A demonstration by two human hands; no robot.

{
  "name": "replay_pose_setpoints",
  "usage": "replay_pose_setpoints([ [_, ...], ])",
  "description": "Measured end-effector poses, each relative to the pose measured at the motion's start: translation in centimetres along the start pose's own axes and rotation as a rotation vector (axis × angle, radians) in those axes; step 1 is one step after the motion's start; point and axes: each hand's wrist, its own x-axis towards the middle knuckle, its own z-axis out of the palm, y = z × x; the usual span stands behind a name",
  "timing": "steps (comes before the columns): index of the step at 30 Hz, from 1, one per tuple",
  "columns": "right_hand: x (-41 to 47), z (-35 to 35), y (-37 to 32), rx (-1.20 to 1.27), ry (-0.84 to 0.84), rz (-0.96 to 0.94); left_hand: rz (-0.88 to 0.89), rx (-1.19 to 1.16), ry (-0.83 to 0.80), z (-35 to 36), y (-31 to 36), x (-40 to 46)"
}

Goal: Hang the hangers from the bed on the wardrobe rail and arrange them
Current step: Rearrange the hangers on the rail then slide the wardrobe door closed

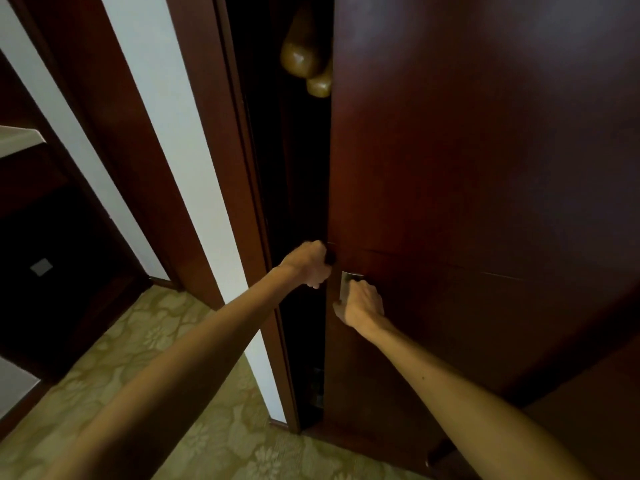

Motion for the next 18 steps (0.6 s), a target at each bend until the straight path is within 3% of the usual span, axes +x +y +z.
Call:
replay_pose_setpoints([
  [6,0.8,0.5,-2.4,-0.018,-0.021,-0.074,-0.17,-0.055,-0.021,1.4,-2.1,-0.6],
  [11,1.1,1.0,-3.8,0.0,0.002,-0.163,-0.224,-0.038,0.094,2.6,-2.4,-0.8],
  [18,1.0,1.4,-4.5,0.063,0.021,-0.178,-0.212,0.085,0.107,3.2,-2.5,-1.5],
])
